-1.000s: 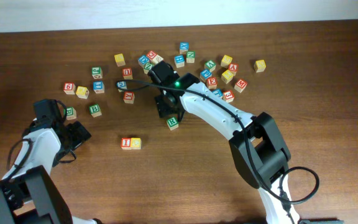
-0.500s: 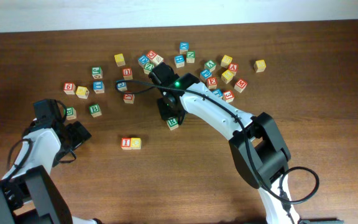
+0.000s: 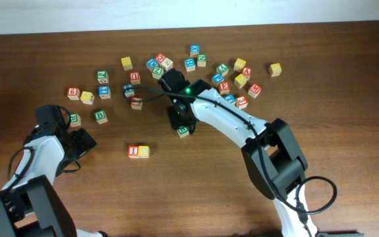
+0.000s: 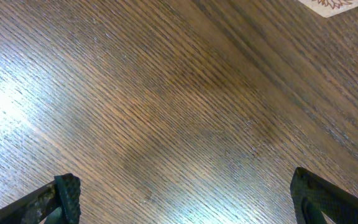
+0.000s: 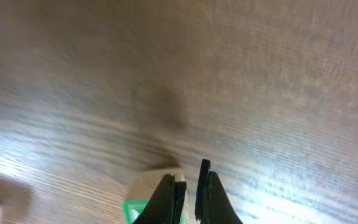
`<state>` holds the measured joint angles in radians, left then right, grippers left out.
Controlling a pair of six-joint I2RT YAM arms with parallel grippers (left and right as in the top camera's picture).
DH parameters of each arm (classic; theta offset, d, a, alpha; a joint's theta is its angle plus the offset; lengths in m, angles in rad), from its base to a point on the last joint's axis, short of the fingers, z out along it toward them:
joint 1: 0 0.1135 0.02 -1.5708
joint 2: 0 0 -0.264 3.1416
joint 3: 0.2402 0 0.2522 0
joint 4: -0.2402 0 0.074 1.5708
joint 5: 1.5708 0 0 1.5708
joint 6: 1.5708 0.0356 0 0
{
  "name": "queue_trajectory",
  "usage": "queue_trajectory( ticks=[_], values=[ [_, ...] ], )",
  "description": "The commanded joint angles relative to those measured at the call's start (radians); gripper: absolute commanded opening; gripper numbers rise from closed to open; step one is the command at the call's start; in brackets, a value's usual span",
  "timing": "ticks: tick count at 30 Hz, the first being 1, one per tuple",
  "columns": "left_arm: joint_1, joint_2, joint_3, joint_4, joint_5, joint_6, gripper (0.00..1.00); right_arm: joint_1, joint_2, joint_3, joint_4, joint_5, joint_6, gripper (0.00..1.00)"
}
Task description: Spell out ICRA
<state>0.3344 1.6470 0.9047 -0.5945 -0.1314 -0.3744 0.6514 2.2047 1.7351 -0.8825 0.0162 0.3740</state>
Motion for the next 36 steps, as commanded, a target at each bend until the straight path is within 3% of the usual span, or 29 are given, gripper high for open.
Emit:
queue_trajectory(
  ticks=[1, 5, 18, 22, 36],
  values=[
    [0.005, -0.010, -0.006, 0.000, -0.007, -0.003, 0.99, 0.010, 0.014, -0.028, -0.003, -0.053, 0.005, 0.04],
    [0.005, -0.010, -0.006, 0.000, -0.008, -0.003, 0.99, 0.010, 0.014, -0.027, -0.012, -0.152, 0.005, 0.04],
    [0.005, -0.010, -0.006, 0.000, -0.007, -0.003, 1.00, -0.077, 0.012, 0.041, -0.182, -0.167, 0.002, 0.04],
    [0.005, -0.010, -0.006, 0.000, -0.007, -0.003, 0.99, -0.056, 0.012, 0.039, -0.266, -0.167, 0.002, 0.04],
    [0.005, -0.010, -0.006, 0.000, -0.007, -0.003, 0.99, 0.033, 0.012, 0.039, -0.262, -0.175, 0.002, 0.05]
  ],
)
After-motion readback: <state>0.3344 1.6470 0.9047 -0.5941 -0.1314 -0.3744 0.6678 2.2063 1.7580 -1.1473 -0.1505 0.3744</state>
